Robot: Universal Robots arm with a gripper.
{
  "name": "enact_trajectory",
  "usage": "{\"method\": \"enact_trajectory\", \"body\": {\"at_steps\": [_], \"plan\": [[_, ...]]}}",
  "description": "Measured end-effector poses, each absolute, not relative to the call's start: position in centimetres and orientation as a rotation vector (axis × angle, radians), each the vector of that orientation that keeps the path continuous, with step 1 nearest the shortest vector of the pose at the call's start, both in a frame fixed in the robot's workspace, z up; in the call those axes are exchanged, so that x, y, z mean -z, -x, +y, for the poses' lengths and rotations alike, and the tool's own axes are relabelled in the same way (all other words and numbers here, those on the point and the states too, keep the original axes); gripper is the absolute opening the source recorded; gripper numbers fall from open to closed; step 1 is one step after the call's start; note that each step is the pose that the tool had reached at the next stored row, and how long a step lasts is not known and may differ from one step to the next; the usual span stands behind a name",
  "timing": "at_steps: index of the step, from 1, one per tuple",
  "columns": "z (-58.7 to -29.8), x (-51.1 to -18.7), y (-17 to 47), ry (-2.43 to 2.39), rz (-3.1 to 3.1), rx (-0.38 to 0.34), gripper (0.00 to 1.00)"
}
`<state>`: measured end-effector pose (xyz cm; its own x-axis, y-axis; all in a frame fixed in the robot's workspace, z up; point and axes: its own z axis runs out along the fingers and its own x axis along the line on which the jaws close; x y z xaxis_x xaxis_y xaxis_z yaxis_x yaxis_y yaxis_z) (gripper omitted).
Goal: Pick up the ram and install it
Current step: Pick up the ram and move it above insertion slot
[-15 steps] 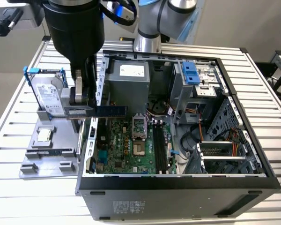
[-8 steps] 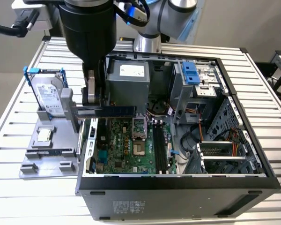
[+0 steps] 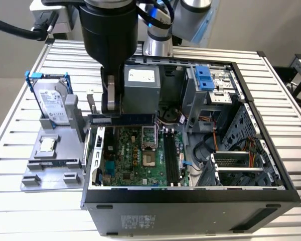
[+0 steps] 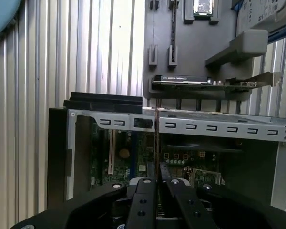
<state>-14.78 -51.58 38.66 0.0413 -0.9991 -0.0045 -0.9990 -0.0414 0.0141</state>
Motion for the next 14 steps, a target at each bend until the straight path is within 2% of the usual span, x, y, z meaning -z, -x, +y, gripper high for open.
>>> {"method": "enact_trajectory", "body": {"at_steps": [14], "plan": [[-51.6,-38.7,11.8,-2.262,-2.170,0.021,0.00]]}}
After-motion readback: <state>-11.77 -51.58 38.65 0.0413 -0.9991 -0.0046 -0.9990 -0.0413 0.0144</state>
